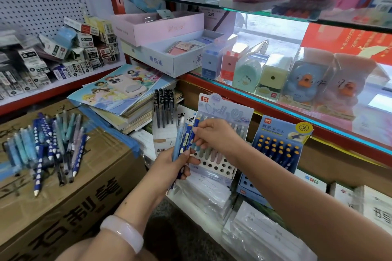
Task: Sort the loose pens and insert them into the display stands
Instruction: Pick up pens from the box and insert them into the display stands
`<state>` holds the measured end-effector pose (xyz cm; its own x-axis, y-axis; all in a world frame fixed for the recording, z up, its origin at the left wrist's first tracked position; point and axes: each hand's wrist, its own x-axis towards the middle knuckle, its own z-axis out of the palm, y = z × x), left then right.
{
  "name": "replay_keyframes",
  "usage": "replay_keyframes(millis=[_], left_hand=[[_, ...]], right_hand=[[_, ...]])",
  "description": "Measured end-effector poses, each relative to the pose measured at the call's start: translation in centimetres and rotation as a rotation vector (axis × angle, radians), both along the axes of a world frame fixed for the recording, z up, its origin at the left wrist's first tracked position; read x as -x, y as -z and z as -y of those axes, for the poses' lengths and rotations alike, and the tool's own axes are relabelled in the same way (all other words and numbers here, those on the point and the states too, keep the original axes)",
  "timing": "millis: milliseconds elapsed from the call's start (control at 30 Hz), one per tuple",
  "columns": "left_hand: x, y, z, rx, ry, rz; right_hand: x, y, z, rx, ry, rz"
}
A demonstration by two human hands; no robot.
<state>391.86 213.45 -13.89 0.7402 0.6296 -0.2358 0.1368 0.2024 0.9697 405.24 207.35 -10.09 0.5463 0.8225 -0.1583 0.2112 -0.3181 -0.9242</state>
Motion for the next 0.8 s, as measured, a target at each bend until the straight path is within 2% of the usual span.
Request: replay_keyframes(millis=[100, 267, 367, 433, 500, 667, 800], left_hand=[[0.0, 0.1, 0.1, 0.011, 0.031, -0.009], [-0.3, 0.2, 0.3, 0.047, -0.026, -0.005], [-0.4, 0.1, 0.1, -0.002, -0.109, -0.05], [-0.5, 0.2, 0.0, -0.079, -0.182, -0.091], [-0.8, 0.4, -0.1, -0.126, -0.227, -0.107], [-1.7, 0.5, 0.5, -0.153, -0.186, -0.128], [-2.1, 0.7, 0.7, -0.183, -0.169, -0.149]], right_hand=[[-0.4, 0.0, 0.6, -0.013, -0.005, -0.024], [-2.8, -1.6, 3.7, -0.181, 0.178, -0.058], [-5.5, -2.5, 7.1, -0.241, 0.339, 0.108], [-7.4, -2.1, 9.4, -0.18, 0.406, 0.294], [-8.5, -1.2, 11.1, -0.12, 0.45, 0.394], [-8.0, 1.9, 13.2, 0.06, 0.393, 0.614], [-7.3, 3.7, 13.8, 0.106, 0.398, 0.769]])
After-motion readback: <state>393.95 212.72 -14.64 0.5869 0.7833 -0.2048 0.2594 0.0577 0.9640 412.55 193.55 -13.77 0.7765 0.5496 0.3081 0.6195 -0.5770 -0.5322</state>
